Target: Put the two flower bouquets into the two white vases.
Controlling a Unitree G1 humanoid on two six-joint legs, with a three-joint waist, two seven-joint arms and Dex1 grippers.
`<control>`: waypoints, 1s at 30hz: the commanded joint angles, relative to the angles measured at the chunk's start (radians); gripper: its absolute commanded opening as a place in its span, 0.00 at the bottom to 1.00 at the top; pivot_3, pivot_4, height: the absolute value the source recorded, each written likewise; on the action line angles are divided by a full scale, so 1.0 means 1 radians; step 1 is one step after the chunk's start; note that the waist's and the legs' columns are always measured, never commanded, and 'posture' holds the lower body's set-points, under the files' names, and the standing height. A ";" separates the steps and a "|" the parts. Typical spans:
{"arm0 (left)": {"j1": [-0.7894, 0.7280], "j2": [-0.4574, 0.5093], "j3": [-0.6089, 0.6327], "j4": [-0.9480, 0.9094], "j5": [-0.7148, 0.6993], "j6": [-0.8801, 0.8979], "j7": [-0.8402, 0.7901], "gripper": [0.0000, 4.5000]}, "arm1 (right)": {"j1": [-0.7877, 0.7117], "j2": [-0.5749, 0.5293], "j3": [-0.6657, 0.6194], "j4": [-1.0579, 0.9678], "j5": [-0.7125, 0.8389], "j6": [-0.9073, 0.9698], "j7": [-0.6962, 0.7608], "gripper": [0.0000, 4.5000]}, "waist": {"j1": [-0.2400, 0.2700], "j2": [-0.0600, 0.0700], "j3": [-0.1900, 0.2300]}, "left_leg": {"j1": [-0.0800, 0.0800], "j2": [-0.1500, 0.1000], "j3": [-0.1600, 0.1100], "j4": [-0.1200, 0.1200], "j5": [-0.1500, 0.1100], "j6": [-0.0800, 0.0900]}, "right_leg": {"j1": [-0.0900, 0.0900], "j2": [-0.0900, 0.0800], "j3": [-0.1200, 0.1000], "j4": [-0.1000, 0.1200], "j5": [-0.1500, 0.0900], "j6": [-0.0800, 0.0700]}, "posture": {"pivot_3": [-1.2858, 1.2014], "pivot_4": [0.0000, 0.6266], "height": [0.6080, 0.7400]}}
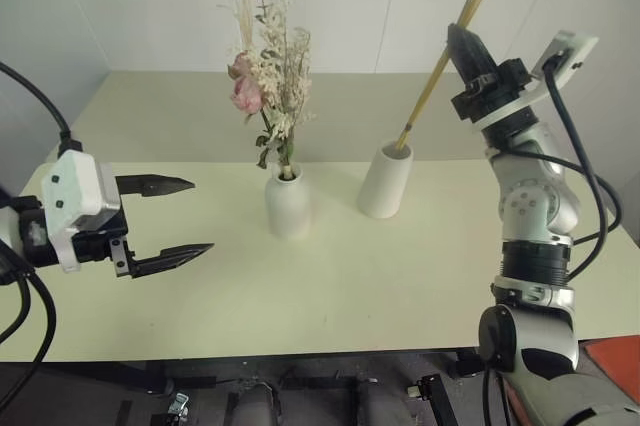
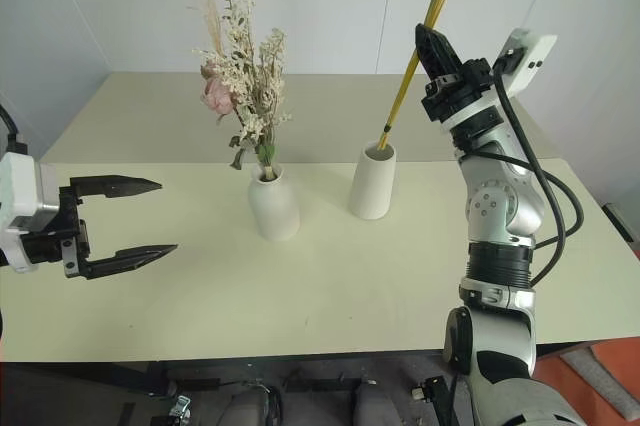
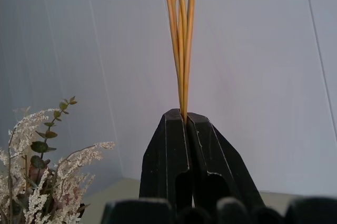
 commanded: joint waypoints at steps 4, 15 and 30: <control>-0.008 0.012 0.037 0.000 0.015 -0.020 0.008 1.00 | 0.018 0.025 0.037 0.057 -0.097 -0.133 0.017 0.01 | -0.002 0.000 0.000 | 0.000 0.000 0.000 0.000 0.000 0.000 | 0.000 0.000 0.000 0.000 0.000 0.000 | 0.52 0.24 1.00; -0.012 0.004 0.043 0.001 0.022 -0.029 0.010 1.00 | 0.130 0.013 0.084 0.013 -0.113 -0.135 0.117 0.65 | 0.000 0.000 0.000 | 0.000 0.000 0.000 0.000 0.000 0.000 | 0.000 0.000 0.000 0.000 0.000 0.000 | 0.52 0.24 1.00; -0.051 -0.013 0.019 0.005 0.008 -0.038 0.033 1.00 | 0.339 -0.259 0.045 0.001 -0.151 -0.160 0.333 0.99 | 0.004 0.000 0.000 | 0.001 0.000 0.000 0.000 0.000 0.000 | 0.001 0.000 0.000 0.000 0.000 0.000 | 0.52 0.24 1.00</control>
